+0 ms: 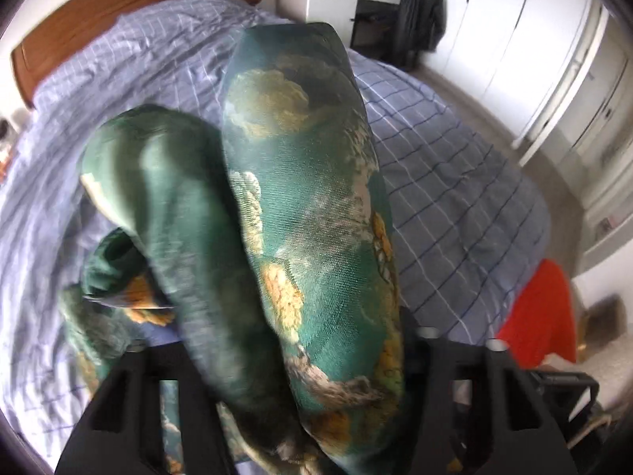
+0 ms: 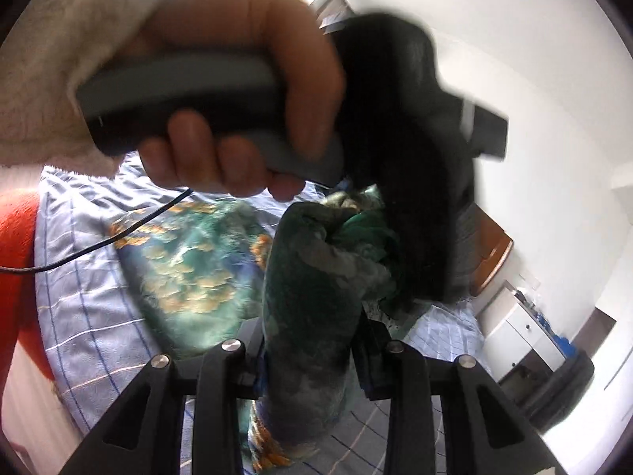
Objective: Fold large clothes
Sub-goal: 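Grasp the folded end of the green jacket with the left tool and lift it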
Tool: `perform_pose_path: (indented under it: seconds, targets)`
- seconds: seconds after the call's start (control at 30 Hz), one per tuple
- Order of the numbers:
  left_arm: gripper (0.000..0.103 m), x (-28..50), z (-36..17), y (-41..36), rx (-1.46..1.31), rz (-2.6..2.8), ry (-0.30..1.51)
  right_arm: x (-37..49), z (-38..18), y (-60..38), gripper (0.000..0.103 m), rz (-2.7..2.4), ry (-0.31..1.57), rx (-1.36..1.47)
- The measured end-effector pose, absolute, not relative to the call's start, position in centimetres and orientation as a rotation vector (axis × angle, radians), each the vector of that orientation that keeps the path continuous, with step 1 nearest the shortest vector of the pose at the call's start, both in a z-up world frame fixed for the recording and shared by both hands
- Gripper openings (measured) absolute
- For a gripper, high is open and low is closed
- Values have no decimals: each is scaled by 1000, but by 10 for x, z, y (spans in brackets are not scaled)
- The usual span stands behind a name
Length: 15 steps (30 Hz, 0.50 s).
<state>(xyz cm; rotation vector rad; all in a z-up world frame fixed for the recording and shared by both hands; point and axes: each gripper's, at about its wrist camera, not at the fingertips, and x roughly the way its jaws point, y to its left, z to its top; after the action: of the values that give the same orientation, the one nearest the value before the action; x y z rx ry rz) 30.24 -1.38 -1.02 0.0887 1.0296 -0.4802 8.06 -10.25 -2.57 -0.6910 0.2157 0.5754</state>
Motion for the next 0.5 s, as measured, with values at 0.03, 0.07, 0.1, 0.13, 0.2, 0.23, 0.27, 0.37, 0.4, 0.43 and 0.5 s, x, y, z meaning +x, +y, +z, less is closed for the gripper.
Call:
perform_pose_path:
  seconds: [0.03,0.07,0.1,0.13,0.2,0.23,0.27,0.37,0.4,0.43,0.5]
  targets:
    - [40,304,-12,-4,41,-492,1037,83,-26,-103,35,588,238,-677]
    - [39,308,-14,7,4,-498,1035,84,-24,-105,39,601,263,-656]
    - [37,309,-13,18,-15,-497,1026,85,-19,-108,43,632,279,-620]
    - [37,311,-11,28,-26,-494,1019,84,-17,-113,49,673,295,-578]
    - [37,314,-8,56,-66,-491,1007,84,-6,-124,54,720,329,-489]
    - [37,315,-8,71,-89,-485,1003,84,0,-130,54,728,342,-458]
    - [37,317,-9,88,-115,-479,1000,89,6,-135,54,740,368,-413]
    - [37,320,-15,131,-176,-451,997,107,17,-148,54,736,425,-312]
    - [37,319,-16,137,-189,-445,996,115,20,-150,54,730,444,-288]
    - [37,320,-23,157,-219,-429,995,125,19,-152,54,721,462,-273]
    - [37,322,-33,177,-279,-408,997,149,17,-149,54,704,501,-255]
